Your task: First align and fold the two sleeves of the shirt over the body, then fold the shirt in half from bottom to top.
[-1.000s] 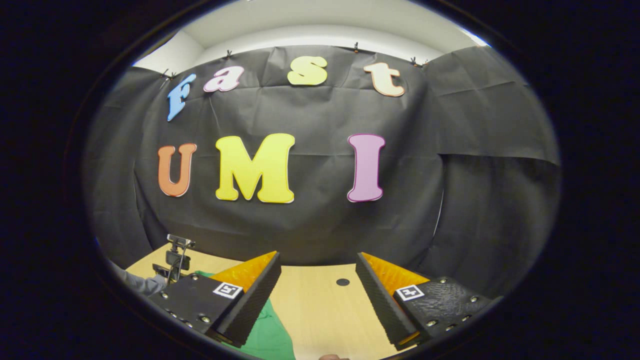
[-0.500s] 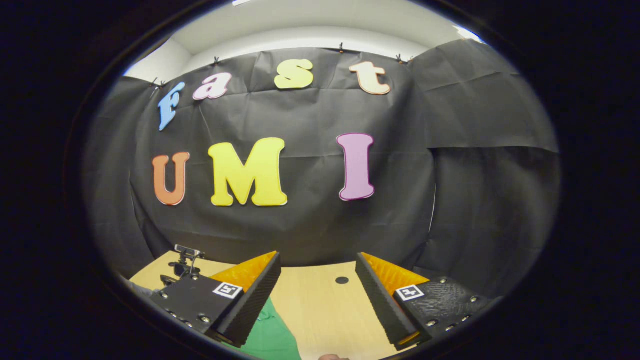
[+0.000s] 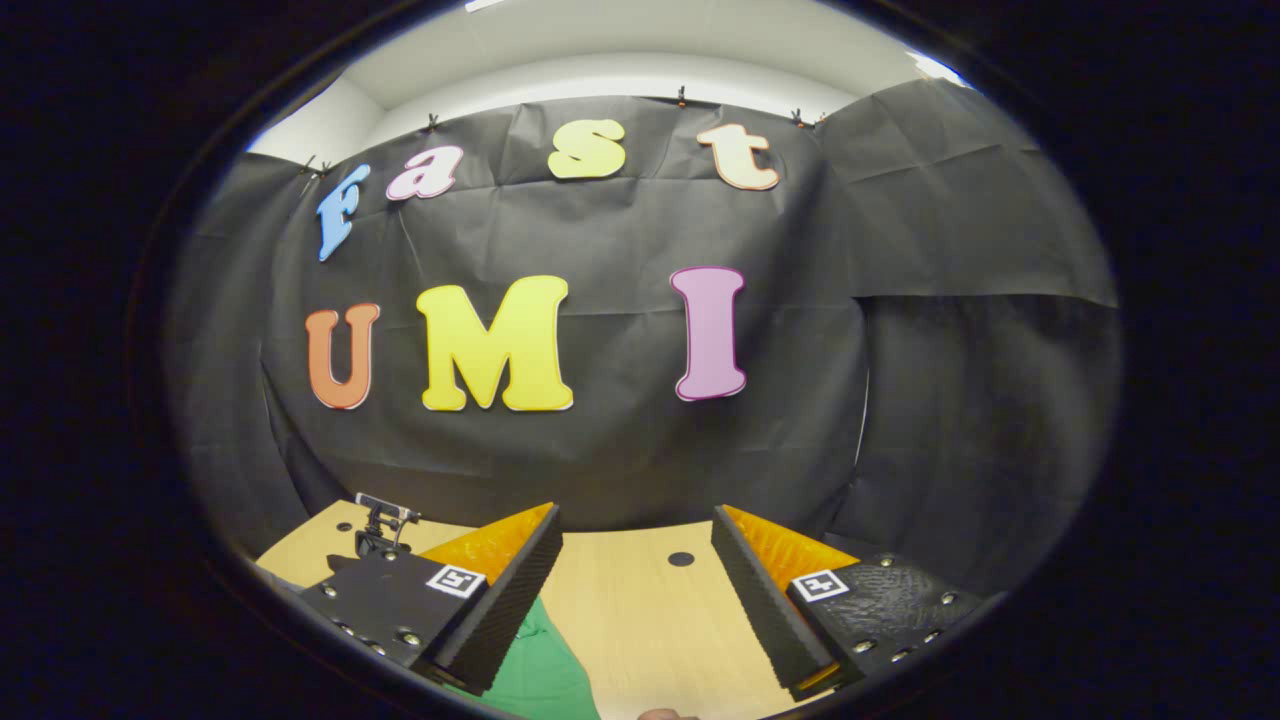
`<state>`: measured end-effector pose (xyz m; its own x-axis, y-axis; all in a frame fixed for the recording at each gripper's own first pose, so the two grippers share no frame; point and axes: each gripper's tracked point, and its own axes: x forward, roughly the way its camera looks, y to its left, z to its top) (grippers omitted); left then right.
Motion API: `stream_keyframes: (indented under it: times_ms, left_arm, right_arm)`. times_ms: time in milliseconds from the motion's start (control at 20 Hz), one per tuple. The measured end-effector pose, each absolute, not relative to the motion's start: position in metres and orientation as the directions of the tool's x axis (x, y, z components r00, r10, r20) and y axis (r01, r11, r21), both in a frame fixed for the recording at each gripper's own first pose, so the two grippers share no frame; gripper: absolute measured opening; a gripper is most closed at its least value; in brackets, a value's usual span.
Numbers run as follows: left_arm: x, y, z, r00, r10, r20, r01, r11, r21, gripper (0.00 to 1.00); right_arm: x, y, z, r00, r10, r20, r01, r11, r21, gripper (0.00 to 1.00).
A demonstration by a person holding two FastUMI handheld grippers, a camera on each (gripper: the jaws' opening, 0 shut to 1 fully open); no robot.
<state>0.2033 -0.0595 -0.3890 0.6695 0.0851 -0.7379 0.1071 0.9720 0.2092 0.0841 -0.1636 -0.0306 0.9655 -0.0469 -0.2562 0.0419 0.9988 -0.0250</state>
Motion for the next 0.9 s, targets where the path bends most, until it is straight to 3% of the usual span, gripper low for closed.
stream_keyframes:
  times_ms: [400,600,900]
  left_arm:
    - [0.202,-0.075,-0.365,0.721,0.03,-0.692,0.139,0.973,0.186,0.97]
    - [0.189,-0.072,-0.314,0.796,-0.017,-0.605,0.09,0.992,0.09,1.0]
    - [0.157,-0.046,-0.226,0.892,-0.022,-0.451,0.047,0.998,0.044,0.96]
  right_arm:
    - [0.085,-0.146,-0.037,0.963,-0.022,-0.267,0.015,0.999,-0.028,0.95]
    - [0.088,-0.123,-0.035,0.968,0.015,-0.251,-0.019,1.0,-0.015,0.95]
    - [0.084,-0.08,-0.043,0.964,0.086,-0.25,-0.089,0.996,0.001,0.95]
